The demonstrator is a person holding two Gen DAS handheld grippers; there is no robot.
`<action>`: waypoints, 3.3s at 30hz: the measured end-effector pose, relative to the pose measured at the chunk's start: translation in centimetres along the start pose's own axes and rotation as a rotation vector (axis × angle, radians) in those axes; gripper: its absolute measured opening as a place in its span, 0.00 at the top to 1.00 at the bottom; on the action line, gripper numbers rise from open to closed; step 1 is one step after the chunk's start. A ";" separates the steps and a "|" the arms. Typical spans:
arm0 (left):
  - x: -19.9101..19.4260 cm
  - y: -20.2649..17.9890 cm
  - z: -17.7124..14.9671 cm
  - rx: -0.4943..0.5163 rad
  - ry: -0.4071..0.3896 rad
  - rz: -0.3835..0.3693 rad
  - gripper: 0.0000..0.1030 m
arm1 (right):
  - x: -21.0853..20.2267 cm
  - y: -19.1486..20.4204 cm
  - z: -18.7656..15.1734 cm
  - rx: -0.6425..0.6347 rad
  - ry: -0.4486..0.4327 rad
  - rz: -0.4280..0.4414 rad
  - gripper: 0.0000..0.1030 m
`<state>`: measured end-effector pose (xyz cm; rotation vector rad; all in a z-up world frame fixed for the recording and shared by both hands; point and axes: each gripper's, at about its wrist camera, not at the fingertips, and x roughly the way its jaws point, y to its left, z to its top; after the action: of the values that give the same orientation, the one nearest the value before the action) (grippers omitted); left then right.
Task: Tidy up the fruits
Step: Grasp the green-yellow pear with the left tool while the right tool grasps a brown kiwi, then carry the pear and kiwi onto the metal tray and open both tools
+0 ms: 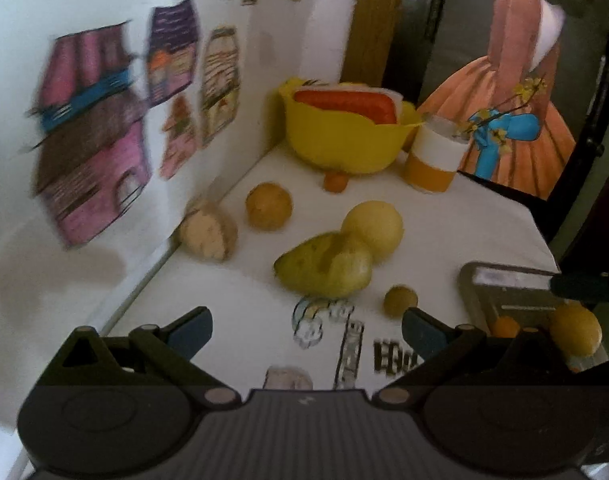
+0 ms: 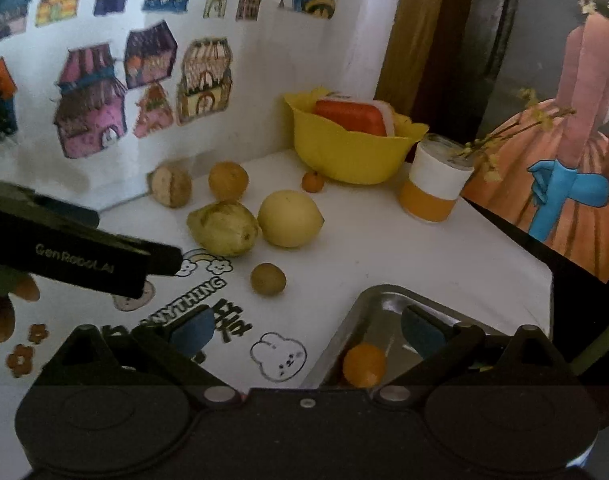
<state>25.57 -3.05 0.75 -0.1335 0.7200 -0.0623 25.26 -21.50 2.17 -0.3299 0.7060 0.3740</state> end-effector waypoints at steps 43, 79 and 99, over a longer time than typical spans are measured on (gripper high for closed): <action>5.7 0.8 0.4 -0.112 0.045 -0.102 0.26 | 6.3 0.3 1.0 0.078 0.069 0.144 0.70; -0.1 1.4 -3.7 -0.078 0.087 -0.102 0.26 | -0.6 3.1 -4.7 0.107 0.098 0.135 0.70; 0.1 0.9 -3.6 -0.107 0.075 -0.123 0.28 | -1.8 2.4 -4.9 0.160 0.009 0.143 0.70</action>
<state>23.26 -2.52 -2.08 -0.2788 0.7899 -0.1472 20.20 -21.85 -0.49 -0.1304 0.7656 0.4484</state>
